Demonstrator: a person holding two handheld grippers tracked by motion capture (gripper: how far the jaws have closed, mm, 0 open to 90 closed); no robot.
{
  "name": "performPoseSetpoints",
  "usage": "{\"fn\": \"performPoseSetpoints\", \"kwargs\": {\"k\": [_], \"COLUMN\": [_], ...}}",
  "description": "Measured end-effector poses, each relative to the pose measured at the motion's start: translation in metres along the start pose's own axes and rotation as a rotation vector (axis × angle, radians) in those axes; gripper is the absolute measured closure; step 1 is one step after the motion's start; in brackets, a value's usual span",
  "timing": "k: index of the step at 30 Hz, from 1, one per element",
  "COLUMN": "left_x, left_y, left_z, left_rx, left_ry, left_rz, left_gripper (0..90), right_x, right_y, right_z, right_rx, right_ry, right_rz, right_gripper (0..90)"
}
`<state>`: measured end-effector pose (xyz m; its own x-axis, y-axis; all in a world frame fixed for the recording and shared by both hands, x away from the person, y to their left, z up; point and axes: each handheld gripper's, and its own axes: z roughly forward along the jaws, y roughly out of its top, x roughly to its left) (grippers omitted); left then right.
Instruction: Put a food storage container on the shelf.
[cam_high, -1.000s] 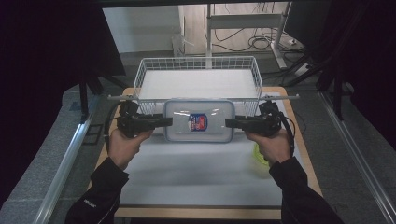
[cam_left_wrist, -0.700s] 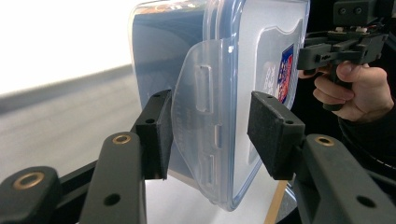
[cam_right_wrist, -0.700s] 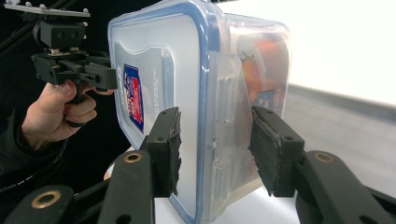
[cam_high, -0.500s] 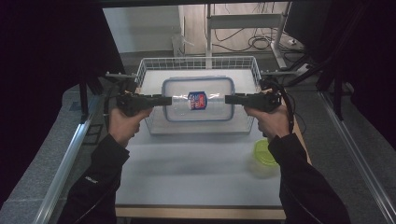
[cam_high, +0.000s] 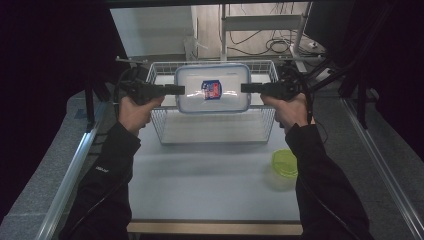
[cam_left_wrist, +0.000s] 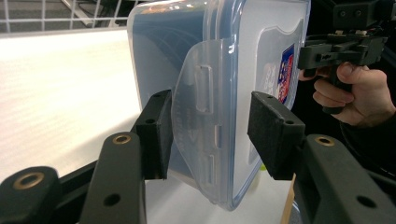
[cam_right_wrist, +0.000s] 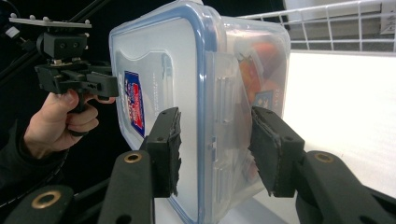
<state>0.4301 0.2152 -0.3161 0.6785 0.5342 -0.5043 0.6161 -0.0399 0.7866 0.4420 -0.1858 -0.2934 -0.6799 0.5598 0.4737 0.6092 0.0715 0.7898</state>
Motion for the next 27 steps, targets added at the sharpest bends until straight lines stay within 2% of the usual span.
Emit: {"fn": "performPoseSetpoints", "kwargs": {"k": [6, 12, 15, 21, 27], "left_x": [0.009, 0.018, 0.019, 0.018, 0.016], "left_y": [0.010, 0.011, 0.012, 0.012, 0.012], "left_z": [0.003, 0.008, 0.007, 0.008, 0.011], "left_rx": [-0.016, -0.021, -0.029, -0.028, -0.031], "left_ry": [0.017, 0.031, 0.037, 0.064, 0.086], "left_rz": [-0.016, -0.028, -0.028, -0.004, 0.026], "left_gripper": [51.0, 50.6, 50.8, 49.4, 46.3], "right_x": [-0.008, -0.018, -0.024, -0.031, -0.033], "right_y": [0.011, 0.014, 0.013, 0.015, 0.015], "right_z": [0.009, 0.018, 0.022, 0.025, 0.028], "right_rx": [-0.005, -0.005, -0.007, -0.015, -0.028], "right_ry": [0.000, -0.002, 0.014, 0.033, 0.027], "right_rz": [0.022, 0.043, 0.067, 0.093, 0.085], "right_gripper": [53.9, 53.7, 53.7, 53.6, 52.3]}}
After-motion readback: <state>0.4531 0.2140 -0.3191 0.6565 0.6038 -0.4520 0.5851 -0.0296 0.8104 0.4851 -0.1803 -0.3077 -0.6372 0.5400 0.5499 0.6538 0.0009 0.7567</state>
